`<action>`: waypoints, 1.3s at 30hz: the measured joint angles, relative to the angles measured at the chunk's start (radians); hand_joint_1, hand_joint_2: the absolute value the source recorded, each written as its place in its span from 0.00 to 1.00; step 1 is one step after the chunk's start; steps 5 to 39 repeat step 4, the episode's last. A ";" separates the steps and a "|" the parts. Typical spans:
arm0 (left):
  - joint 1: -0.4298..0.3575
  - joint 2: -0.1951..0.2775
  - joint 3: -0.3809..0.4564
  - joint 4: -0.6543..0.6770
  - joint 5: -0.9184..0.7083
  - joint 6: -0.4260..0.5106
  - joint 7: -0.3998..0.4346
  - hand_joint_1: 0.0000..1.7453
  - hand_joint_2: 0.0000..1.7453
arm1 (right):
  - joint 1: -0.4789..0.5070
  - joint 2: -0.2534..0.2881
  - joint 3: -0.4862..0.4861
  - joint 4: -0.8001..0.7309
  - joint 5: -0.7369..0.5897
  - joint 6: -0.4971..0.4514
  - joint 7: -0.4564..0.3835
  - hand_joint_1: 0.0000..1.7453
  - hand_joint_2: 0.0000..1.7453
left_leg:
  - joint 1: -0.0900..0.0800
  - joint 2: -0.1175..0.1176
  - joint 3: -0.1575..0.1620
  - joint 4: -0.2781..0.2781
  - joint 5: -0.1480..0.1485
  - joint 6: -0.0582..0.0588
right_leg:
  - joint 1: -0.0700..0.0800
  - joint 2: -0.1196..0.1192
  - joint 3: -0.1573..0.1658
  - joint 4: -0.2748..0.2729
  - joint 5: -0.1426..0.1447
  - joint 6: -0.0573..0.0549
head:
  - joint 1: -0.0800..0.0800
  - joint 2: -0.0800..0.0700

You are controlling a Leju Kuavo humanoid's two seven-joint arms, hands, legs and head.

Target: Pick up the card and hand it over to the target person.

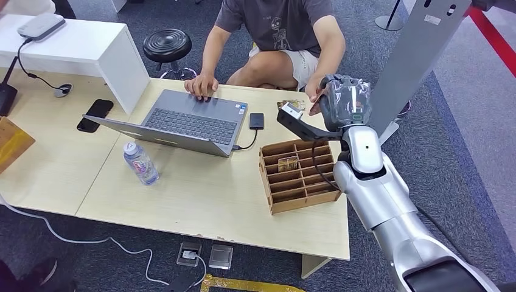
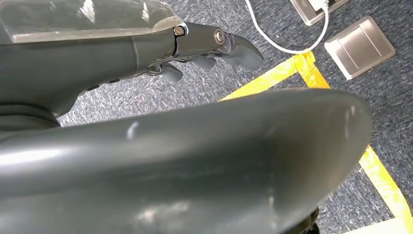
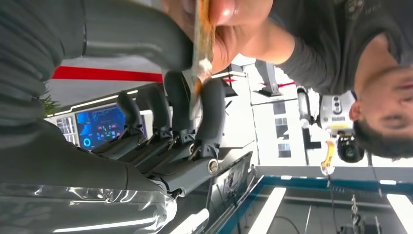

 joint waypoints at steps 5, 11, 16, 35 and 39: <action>0.005 0.001 0.002 -0.001 0.002 -0.001 -0.003 0.00 0.00 | 0.004 0.000 0.004 0.001 0.005 -0.004 0.005 0.00 1.00 | 0.000 0.000 0.000 0.000 0.000 0.000 | 0.000 0.000 0.000 0.000 0.000 0.000 | 0.000 0.000; 0.005 0.001 0.002 -0.001 0.002 -0.001 -0.003 0.00 0.00 | 0.004 0.000 0.004 0.001 0.005 -0.004 0.005 0.00 1.00 | 0.000 0.000 0.000 0.000 0.000 0.000 | 0.000 0.000 0.000 0.000 0.000 0.000 | 0.000 0.000; 0.005 0.001 0.002 -0.001 0.002 -0.001 -0.003 0.00 0.00 | 0.004 0.000 0.004 0.001 0.005 -0.004 0.005 0.00 1.00 | 0.000 0.000 0.000 0.000 0.000 0.000 | 0.000 0.000 0.000 0.000 0.000 0.000 | 0.000 0.000; 0.005 0.001 0.002 -0.001 0.002 -0.001 -0.003 0.00 0.00 | 0.004 0.000 0.004 0.001 0.005 -0.004 0.005 0.00 1.00 | 0.000 0.000 0.000 0.000 0.000 0.000 | 0.000 0.000 0.000 0.000 0.000 0.000 | 0.000 0.000; 0.005 0.001 0.002 -0.001 0.002 -0.001 -0.003 0.00 0.00 | 0.004 0.000 0.004 0.001 0.005 -0.004 0.005 0.00 1.00 | 0.000 0.000 0.000 0.000 0.000 0.000 | 0.000 0.000 0.000 0.000 0.000 0.000 | 0.000 0.000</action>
